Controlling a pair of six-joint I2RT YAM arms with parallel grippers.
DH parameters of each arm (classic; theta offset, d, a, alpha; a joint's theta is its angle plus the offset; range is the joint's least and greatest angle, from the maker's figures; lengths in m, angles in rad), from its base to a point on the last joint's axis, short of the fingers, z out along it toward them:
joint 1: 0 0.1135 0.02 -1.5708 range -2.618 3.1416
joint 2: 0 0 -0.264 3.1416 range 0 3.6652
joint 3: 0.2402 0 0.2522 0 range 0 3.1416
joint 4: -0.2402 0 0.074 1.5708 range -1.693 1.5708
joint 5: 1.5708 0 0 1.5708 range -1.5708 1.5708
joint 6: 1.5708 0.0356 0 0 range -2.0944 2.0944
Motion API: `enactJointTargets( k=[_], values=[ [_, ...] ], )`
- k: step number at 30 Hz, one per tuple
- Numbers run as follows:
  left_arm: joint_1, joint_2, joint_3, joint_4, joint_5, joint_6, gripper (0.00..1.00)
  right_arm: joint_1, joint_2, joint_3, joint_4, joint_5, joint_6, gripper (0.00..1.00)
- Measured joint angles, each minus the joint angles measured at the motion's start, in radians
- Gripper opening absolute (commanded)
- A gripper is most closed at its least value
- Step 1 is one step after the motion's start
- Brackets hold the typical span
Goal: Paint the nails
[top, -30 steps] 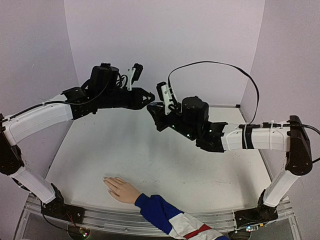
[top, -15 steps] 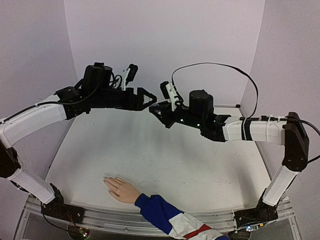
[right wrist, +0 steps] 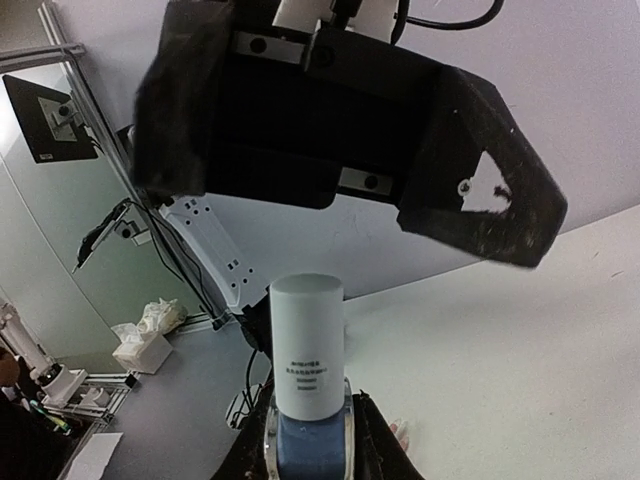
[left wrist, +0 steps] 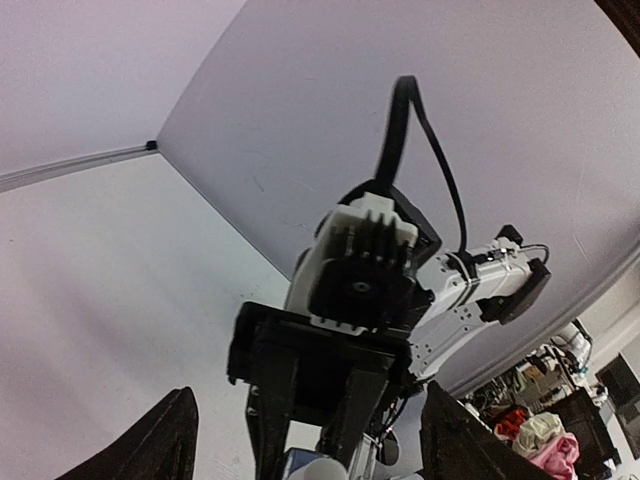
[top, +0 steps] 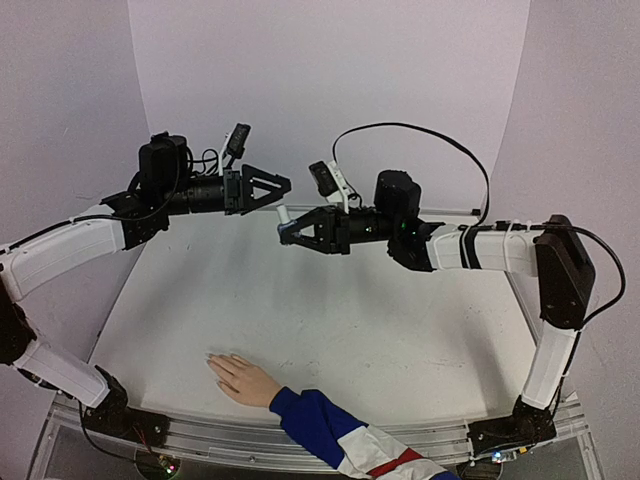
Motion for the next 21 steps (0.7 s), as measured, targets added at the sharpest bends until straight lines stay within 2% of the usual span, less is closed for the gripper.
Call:
enactJointTargets(
  k=[5, 8, 10, 14, 19, 21],
  values=[
    [-0.003, 0.026, 0.000, 0.051, 0.116, -0.002, 0.68, -0.010, 0.039, 0.048, 0.023, -0.032, 0.054, 0.00],
    [-0.003, 0.026, 0.001, 0.074, 0.150, -0.001, 0.55, -0.014, 0.043, 0.067, 0.040, -0.035, 0.076, 0.00],
    [-0.003, 0.026, 0.001, 0.082, 0.161, -0.001, 0.46, -0.017, 0.043, 0.072, 0.054, -0.037, 0.087, 0.00],
    [-0.003, 0.029, 0.001, 0.093, 0.157, 0.003, 0.36, -0.018, 0.043, 0.073, 0.076, -0.042, 0.105, 0.00],
    [-0.003, 0.040, 0.002, 0.092, 0.146, 0.002, 0.32, -0.018, 0.043, 0.073, 0.080, -0.042, 0.108, 0.00],
    [-0.006, 0.050, 0.008, 0.091, 0.146, 0.002, 0.25, -0.018, 0.043, 0.073, 0.080, -0.036, 0.108, 0.00]
  ],
)
